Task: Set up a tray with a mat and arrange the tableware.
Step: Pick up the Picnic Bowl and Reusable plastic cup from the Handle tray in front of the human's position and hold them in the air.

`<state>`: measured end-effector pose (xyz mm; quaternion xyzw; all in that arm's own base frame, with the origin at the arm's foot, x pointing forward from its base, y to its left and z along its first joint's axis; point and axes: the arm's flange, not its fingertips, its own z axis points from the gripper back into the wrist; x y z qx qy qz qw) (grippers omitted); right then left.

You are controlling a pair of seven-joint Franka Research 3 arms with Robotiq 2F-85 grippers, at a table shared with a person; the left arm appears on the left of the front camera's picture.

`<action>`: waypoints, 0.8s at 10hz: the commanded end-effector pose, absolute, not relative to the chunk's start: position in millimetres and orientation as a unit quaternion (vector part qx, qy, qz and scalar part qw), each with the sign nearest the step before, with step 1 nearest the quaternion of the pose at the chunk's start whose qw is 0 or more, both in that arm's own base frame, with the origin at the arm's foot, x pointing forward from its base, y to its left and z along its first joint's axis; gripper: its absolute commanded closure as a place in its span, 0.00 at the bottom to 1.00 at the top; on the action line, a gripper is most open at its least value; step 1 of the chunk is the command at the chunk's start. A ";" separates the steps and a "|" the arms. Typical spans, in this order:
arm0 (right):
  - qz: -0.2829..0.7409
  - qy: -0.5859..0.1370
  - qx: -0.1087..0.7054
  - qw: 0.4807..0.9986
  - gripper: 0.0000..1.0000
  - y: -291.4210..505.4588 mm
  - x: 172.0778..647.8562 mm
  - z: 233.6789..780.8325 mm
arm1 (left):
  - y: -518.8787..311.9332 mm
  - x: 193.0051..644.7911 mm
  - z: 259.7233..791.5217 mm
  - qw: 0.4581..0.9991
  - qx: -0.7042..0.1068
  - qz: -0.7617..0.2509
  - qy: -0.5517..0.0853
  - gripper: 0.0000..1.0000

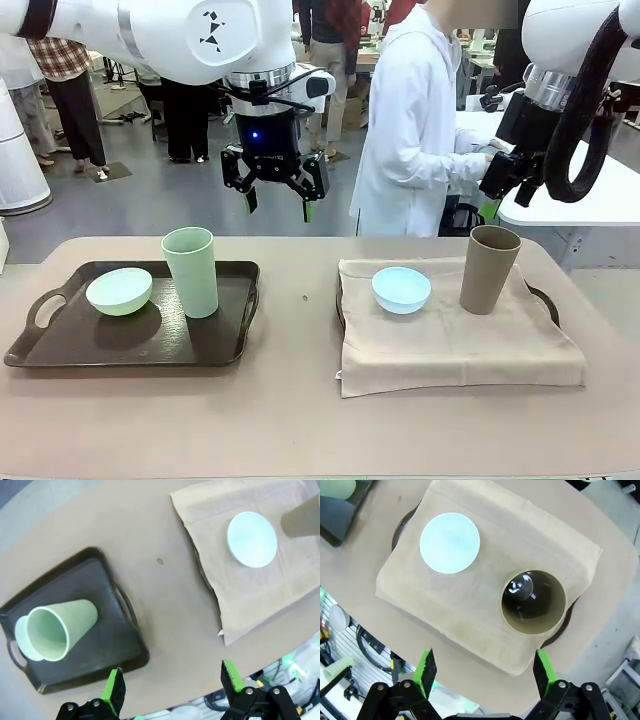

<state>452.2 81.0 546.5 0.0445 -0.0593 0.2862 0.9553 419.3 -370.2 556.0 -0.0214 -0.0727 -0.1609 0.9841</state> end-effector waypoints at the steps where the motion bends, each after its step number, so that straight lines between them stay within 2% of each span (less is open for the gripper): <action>1: 0.293 -0.065 0.047 0.953 0.00 79.3 451.6 545.1 | -368.5 421.7 557.9 0.983 -0.027 -0.167 -0.076 0.00; 6: 0.286 -0.059 0.045 0.955 0.00 81.0 452.2 546.5 | -370.1 419.5 556.0 0.984 -0.021 -0.161 -0.073 0.00; 8: 0.212 -0.060 0.038 0.975 0.00 49.6 436.6 536.7 | -307.0 425.0 547.6 0.983 -0.098 -0.147 -0.045 0.00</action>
